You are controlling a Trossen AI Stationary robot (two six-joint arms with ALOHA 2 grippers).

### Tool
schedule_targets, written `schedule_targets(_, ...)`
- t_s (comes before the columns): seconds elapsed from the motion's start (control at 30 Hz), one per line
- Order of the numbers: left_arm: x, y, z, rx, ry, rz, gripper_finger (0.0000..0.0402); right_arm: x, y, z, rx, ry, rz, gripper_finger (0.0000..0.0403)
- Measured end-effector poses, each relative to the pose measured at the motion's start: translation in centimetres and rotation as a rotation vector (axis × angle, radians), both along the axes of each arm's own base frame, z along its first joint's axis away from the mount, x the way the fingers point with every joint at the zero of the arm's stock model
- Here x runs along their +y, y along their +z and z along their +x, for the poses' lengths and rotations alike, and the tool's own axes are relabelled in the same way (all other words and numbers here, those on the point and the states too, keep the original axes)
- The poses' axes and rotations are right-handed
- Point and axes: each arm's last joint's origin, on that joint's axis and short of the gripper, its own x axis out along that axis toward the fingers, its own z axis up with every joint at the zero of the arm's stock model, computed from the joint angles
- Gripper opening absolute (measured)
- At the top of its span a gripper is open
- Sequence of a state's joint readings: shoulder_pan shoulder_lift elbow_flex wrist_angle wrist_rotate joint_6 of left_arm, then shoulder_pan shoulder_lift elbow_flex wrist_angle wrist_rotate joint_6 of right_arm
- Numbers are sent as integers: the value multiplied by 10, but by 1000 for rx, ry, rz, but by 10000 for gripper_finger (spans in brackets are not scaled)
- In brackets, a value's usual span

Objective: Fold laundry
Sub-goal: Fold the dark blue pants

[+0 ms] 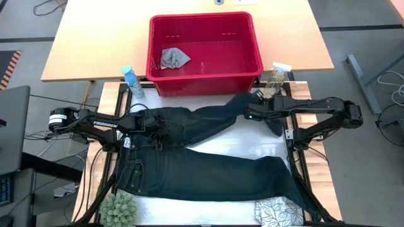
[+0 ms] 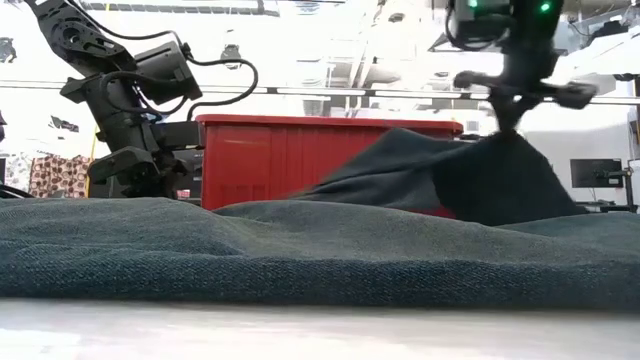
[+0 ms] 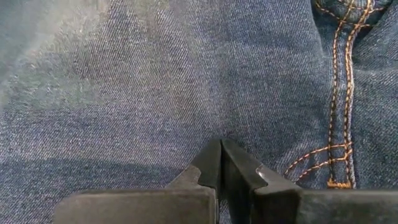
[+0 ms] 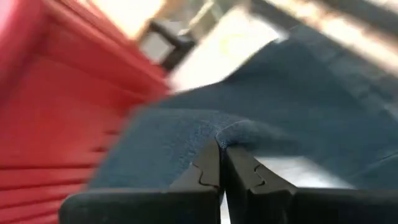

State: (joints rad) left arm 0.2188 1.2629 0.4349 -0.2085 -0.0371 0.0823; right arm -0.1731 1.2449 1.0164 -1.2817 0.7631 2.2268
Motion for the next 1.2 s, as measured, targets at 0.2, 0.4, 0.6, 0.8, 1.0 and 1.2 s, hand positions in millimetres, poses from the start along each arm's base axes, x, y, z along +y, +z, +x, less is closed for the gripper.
schedule_targets(0.2,0,-1,-1,10,2,0,0,4,-1,-19,179,7,191,24)
schedule_targets(0.4,0,-1,-1,12,3,2,0,-4,6,-8,102,229,167,55)
schedule_targets(0.6,0,-1,-1,11,11,-3,0,-14,11,15,211,631,60,68)
schedule_targets(0.8,0,5,4,-23,19,-63,0,-28,28,16,341,856,11,71)
schedule_targets(1.0,1,13,9,-50,20,-51,0,-41,46,11,348,1048,55,72)
schedule_targets(1.2,0,11,7,-24,38,-65,0,-49,49,7,484,1238,42,79)
